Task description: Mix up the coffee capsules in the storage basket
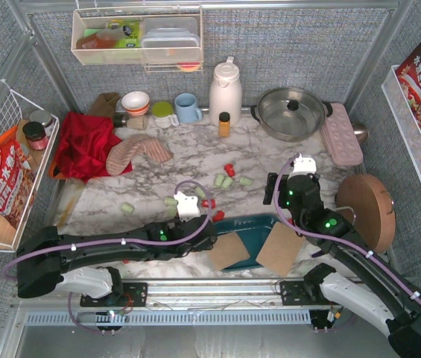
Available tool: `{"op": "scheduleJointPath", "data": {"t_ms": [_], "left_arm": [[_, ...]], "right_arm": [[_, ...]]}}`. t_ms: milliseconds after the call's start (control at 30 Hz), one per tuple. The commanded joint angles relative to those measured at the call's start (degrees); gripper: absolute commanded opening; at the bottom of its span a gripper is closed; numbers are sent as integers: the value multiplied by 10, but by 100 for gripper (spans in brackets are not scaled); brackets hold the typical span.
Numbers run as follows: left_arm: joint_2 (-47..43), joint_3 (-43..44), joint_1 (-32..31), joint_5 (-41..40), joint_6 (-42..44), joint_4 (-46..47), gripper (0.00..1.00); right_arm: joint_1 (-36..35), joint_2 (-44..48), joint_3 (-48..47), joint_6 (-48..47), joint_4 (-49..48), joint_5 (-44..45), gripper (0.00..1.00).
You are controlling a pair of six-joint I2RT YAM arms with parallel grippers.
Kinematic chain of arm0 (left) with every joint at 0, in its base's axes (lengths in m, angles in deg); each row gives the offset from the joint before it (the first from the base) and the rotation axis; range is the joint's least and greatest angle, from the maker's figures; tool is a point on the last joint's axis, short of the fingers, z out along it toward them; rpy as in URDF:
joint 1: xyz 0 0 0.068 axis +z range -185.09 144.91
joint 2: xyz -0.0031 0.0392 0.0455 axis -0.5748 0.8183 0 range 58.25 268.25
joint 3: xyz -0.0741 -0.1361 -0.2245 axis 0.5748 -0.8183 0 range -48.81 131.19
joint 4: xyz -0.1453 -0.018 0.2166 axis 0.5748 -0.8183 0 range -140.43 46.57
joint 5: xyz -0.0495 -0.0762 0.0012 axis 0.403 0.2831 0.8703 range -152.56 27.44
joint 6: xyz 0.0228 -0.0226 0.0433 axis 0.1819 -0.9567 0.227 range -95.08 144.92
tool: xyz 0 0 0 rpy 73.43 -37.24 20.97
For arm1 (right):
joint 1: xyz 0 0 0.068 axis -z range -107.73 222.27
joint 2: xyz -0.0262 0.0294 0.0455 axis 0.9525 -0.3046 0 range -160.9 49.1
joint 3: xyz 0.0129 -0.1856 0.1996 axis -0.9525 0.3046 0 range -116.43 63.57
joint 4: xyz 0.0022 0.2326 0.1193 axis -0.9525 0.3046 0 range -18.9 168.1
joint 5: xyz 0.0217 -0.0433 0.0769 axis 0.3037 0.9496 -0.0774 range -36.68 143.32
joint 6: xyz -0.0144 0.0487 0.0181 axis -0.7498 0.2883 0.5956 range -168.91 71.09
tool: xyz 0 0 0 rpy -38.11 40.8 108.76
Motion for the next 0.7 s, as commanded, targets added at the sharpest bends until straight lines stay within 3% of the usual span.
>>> {"op": "scheduleJointPath", "data": {"t_ms": [0, 200, 267, 467, 500, 667], "left_arm": [[-4, -5, -5, -1, -21, 23, 64], [-6, -20, -11, 0, -34, 62, 59], [-3, -20, -13, 0, -37, 62, 53], [-5, -10, -16, -3, -20, 66, 3], [-7, -7, -16, -4, -17, 64, 0], [-20, 12, -17, -17, 7, 51, 0]], "right_arm": [[-1, 0, 1, -3, -16, 5, 99], [-2, 2, 1, -3, -14, 7, 99], [-2, 3, 1, -3, -15, 7, 99], [-3, 4, 0, -4, -14, 8, 99], [-3, 4, 0, -4, -13, 7, 99], [-3, 6, -1, -5, -11, 9, 99]]}}
